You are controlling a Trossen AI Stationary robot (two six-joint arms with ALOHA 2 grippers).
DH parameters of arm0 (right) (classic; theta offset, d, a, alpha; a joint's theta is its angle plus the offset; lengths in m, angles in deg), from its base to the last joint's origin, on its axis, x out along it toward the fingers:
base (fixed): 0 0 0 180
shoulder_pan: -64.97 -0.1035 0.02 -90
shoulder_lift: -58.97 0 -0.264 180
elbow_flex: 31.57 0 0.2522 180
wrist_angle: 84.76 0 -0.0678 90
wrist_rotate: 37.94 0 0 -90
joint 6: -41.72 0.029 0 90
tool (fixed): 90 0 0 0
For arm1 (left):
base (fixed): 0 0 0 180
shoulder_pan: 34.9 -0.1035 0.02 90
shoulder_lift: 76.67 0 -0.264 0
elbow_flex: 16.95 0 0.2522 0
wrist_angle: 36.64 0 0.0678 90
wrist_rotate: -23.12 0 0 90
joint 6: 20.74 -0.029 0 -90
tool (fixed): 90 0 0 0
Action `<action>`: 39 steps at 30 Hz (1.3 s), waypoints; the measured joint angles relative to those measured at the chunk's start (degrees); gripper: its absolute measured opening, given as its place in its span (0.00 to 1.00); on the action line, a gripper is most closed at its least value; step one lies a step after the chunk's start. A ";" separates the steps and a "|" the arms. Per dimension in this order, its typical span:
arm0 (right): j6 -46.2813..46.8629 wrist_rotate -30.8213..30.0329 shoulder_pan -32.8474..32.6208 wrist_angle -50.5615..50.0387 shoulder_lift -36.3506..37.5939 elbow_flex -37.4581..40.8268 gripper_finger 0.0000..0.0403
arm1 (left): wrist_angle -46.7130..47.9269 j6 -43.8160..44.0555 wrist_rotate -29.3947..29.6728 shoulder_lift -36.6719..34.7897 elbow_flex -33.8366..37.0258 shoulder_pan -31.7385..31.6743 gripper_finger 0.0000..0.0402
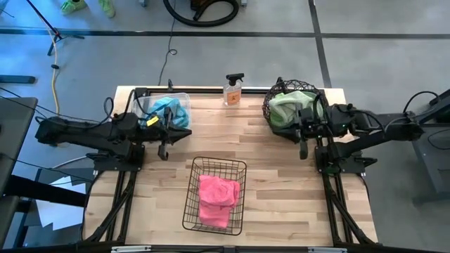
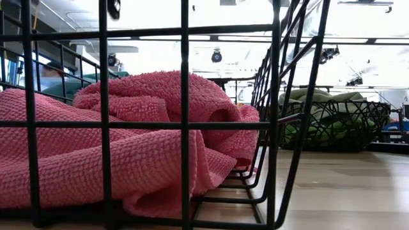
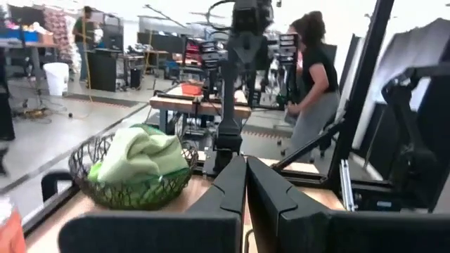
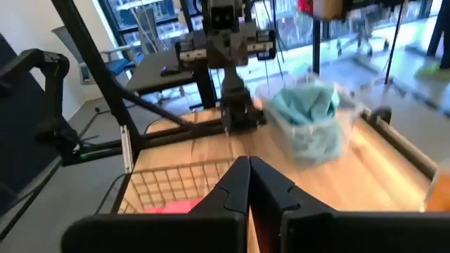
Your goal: Sort microfiber towel by color & place in baskets
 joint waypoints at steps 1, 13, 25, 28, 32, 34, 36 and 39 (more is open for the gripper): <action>1.20 -0.02 0.00 -0.11 0.27 0.91 0.00 | -1.11 1.08 0.04 -1.24 2.06 -0.14 0.00; 6.88 -0.19 0.00 1.13 1.71 4.77 0.00 | -12.76 9.62 1.45 -12.36 21.84 -2.47 0.00; 9.20 -0.22 0.00 1.11 1.78 4.77 0.00 | -16.20 14.81 2.89 -18.23 31.67 -2.61 0.00; 8.90 -0.22 0.00 1.03 2.33 4.79 0.00 | -15.52 14.74 3.21 -18.24 31.67 -2.61 0.00; 8.40 0.33 -0.15 -0.45 3.95 4.79 0.00 | -15.09 15.44 2.68 -18.17 31.64 -2.61 0.00; 6.91 0.33 -0.61 -1.43 4.91 4.81 0.00 | -14.99 15.88 2.69 -18.15 31.61 -2.59 0.00; 4.73 0.52 -1.06 -0.98 6.10 5.34 0.00 | -14.66 14.90 2.74 -18.15 31.61 -2.57 0.00; 1.72 3.14 -1.22 2.59 9.27 9.24 0.00 | -14.31 12.27 2.74 -18.13 31.61 -2.57 0.00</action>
